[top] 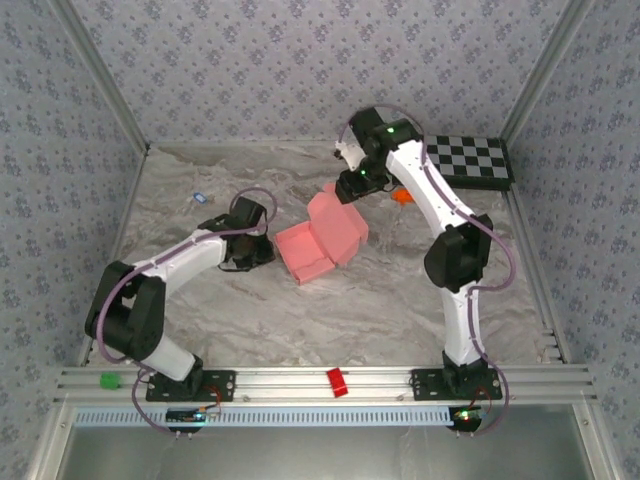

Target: Fold the paper box

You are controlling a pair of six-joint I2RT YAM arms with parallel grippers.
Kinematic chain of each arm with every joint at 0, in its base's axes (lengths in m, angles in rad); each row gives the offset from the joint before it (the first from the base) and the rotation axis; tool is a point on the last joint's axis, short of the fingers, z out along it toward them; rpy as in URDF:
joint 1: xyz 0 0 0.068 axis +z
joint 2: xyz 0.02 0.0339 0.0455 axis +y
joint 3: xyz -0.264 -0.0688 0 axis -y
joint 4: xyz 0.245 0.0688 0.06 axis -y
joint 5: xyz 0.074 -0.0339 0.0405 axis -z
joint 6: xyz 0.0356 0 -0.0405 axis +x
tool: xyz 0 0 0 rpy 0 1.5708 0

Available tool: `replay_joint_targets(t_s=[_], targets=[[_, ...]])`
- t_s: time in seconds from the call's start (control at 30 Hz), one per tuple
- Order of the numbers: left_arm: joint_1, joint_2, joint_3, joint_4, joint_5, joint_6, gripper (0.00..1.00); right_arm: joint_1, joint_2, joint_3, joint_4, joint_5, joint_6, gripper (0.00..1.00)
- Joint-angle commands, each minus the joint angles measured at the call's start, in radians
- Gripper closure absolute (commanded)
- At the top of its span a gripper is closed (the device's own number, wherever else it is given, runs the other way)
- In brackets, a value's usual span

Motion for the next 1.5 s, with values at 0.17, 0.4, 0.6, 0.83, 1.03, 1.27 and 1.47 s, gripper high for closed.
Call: replay_joint_targets(t_s=[0.17, 0.4, 0.6, 0.83, 1.03, 1.27, 1.47], targets=[[0.089, 0.093, 0.233, -0.072, -0.039, 0.163, 0.79, -0.065, -0.374, -0.425, 0.346, 0.130, 0.210, 0.50], [0.147, 0.341, 0.470, -0.090, 0.068, 0.280, 0.95, -0.048, -0.647, -0.812, 0.499, 0.146, 0.247, 0.50], [0.153, 0.526, 0.635, -0.167, 0.134, 0.349, 1.00, 0.063, -0.802, -1.090, 0.585, 0.170, 0.310, 0.53], [0.152, 0.578, 0.607, -0.158, 0.171, 0.344, 1.00, 0.225, -0.812, -1.302, 0.777, 0.261, 0.497, 0.62], [0.143, 0.537, 0.495, -0.093, 0.200, 0.318, 1.00, 0.238, -0.714, -1.309, 0.791, 0.384, 0.602, 0.74], [0.125, 0.488, 0.405, -0.075, 0.203, 0.302, 1.00, 0.203, -0.577, -1.219, 0.813, 0.409, 0.596, 0.80], [0.100, 0.438, 0.335, -0.060, 0.203, 0.271, 1.00, 0.184, -0.475, -1.130, 0.801, 0.441, 0.584, 0.81]])
